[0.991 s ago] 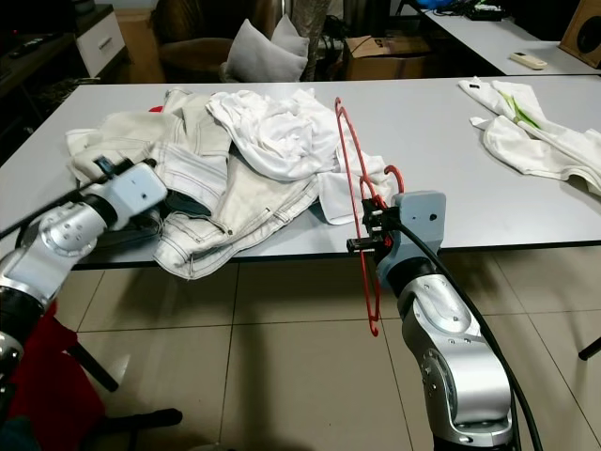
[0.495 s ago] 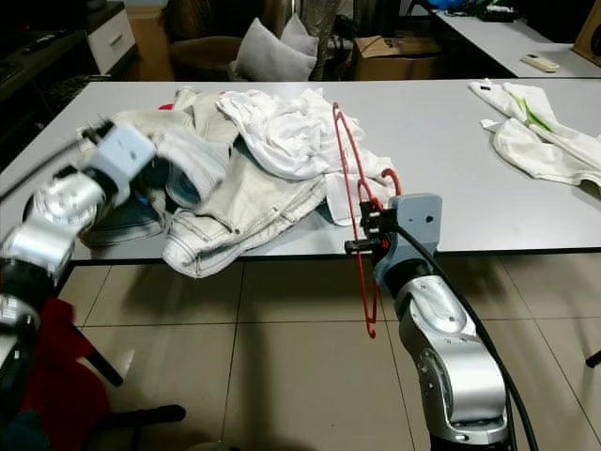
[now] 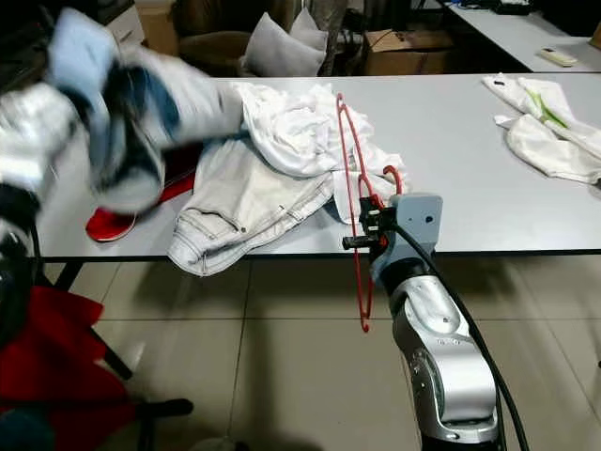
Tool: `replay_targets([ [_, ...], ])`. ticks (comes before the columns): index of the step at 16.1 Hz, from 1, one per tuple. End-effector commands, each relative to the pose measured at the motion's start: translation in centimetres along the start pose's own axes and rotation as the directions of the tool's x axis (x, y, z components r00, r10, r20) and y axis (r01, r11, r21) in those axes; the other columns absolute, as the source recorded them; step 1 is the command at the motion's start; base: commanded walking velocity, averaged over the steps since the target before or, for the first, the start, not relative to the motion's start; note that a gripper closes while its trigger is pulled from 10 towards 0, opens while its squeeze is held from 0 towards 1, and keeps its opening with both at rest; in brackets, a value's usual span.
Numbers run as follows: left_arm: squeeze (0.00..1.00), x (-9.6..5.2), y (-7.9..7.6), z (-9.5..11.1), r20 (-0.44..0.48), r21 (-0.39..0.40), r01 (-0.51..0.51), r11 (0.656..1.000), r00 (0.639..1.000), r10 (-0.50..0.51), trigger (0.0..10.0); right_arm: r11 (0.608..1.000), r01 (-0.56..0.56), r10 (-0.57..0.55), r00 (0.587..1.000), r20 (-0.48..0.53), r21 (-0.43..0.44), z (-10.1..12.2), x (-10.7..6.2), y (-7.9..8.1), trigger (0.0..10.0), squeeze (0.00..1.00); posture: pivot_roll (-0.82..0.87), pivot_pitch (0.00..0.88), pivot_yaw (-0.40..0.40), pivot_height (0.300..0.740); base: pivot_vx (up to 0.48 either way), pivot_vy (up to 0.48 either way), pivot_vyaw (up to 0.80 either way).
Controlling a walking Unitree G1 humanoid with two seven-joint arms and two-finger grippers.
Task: Hang hanger
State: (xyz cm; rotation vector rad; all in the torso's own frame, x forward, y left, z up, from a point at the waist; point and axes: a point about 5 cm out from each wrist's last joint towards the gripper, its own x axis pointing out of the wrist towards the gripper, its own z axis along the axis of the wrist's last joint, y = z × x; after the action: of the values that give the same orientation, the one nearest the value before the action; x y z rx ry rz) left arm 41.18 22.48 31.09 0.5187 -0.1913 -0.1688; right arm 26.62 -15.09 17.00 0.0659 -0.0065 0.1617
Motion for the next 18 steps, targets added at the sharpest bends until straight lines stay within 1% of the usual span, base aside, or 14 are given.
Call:
replay_targets([
  [1,0.0,0.2,2.3,4.1,0.117,0.003,-0.034,0.999,0.993,0.034,0.0,1.0,0.003,-0.003,0.999,0.036,0.007,0.5,0.2,0.2,10.0,0.0,0.03,0.0,0.124,0.74,0.0,0.0,0.0],
  [2,0.0,0.3,2.5,5.6,0.155,0.018,-0.01,1.0,0.988,0.007,0.0,1.0,0.002,-0.003,0.999,0.051,0.015,0.6,0.3,0.2,10.0,0.0,0.03,0.0,0.13,0.74,0.0,0.0,0.0],
  [3,0.0,0.4,2.5,6.2,0.167,0.032,0.013,0.999,0.986,-0.018,0.0,1.0,0.003,-0.004,0.998,0.057,0.018,0.6,0.3,0.3,10.0,0.0,0.03,0.0,0.137,0.74,0.0,0.0,0.0],
  [4,0.0,0.6,1.9,7.0,0.182,0.06,0.076,0.995,0.98,-0.085,0.0,1.0,0.006,-0.007,0.998,0.062,0.022,0.6,0.3,0.3,10.0,0.0,0.04,0.0,0.142,0.74,0.0,0.0,0.0],
  [5,0.0,1.0,0.4,7.1,0.176,0.089,0.181,0.979,0.965,-0.194,0.0,1.0,0.011,-0.012,0.998,0.067,0.023,0.6,0.4,0.3,10.0,0.0,0.03,0.0,0.147,0.74,0.0,0.0,0.0],
  [6,0.0,1.3,-1.7,6.2,0.146,0.112,0.283,0.952,0.943,-0.298,0.0,1.0,0.014,-0.016,0.998,0.069,0.025,0.6,0.4,0.3,10.0,0.0,0.03,0.0,0.15,0.74,0.0,0.0,0.0],
  [8,0.0,1.6,-6.7,2.8,0.046,0.08,0.443,0.893,0.893,-0.447,0.0,1.0,0.015,-0.017,0.997,0.072,0.024,0.5,0.4,0.3,10.0,0.0,0.02,0.0,0.151,0.74,0.0,0.0,0.0],
  [9,0.0,1.5,-7.9,2.0,0.019,0.063,0.477,0.876,0.877,-0.479,0.0,1.0,0.016,-0.017,0.997,0.072,0.023,0.5,0.4,0.3,10.0,0.0,0.02,0.0,0.151,0.74,0.0,0.0,0.0],
  [10,0.0,0.9,-11.8,-1.2,-0.073,-0.026,0.579,0.815,0.812,-0.579,4.9,1.0,0.016,-0.017,0.997,0.073,0.021,0.5,0.3,0.2,10.0,0.0,0.02,0.0,0.147,0.74,0.0,0.0,0.0],
  [11,0.0,0.4,-13.6,-2.9,-0.118,-0.083,0.605,0.792,0.783,-0.611,10.0,1.0,0.013,-0.015,0.997,0.074,0.017,0.6,0.3,0.3,10.0,0.0,0.01,0.0,0.145,0.74,0.0,0.0,0.0],
  [12,1.0,0.1,-14.1,-3.6,-0.137,-0.088,0.616,0.783,0.771,-0.622,10.0,1.0,0.013,-0.014,0.997,0.074,0.015,0.6,0.3,0.2,10.0,0.0,0.0,0.0,0.145,0.74,0.0,0.0,0.0],
  [14,1.0,-0.5,-14.4,-4.4,-0.15,-0.095,0.626,0.774,0.759,-0.633,10.0,1.0,0.016,-0.017,0.997,0.075,0.009,0.7,0.2,0.0,10.0,0.0,0.0,0.0,0.142,0.74,0.0,0.0,0.0],
  [15,1.0,-0.7,-13.5,-4.7,-0.16,-0.075,0.61,0.788,0.773,-0.614,10.0,1.0,0.021,-0.021,0.997,0.07,0.003,0.7,0.0,-0.3,10.0,0.0,0.0,0.0,0.132,0.74,0.0,0.0,0.0],
  [18,1.0,-1.2,-12.1,-5.1,-0.187,0.01,0.565,0.825,0.811,-0.554,10.0,1.0,0.017,-0.016,0.998,0.067,-0.002,0.7,0.1,-0.3,10.0,0.0,0.01,0.0,0.123,0.74,0.0,0.0,0.0],
])
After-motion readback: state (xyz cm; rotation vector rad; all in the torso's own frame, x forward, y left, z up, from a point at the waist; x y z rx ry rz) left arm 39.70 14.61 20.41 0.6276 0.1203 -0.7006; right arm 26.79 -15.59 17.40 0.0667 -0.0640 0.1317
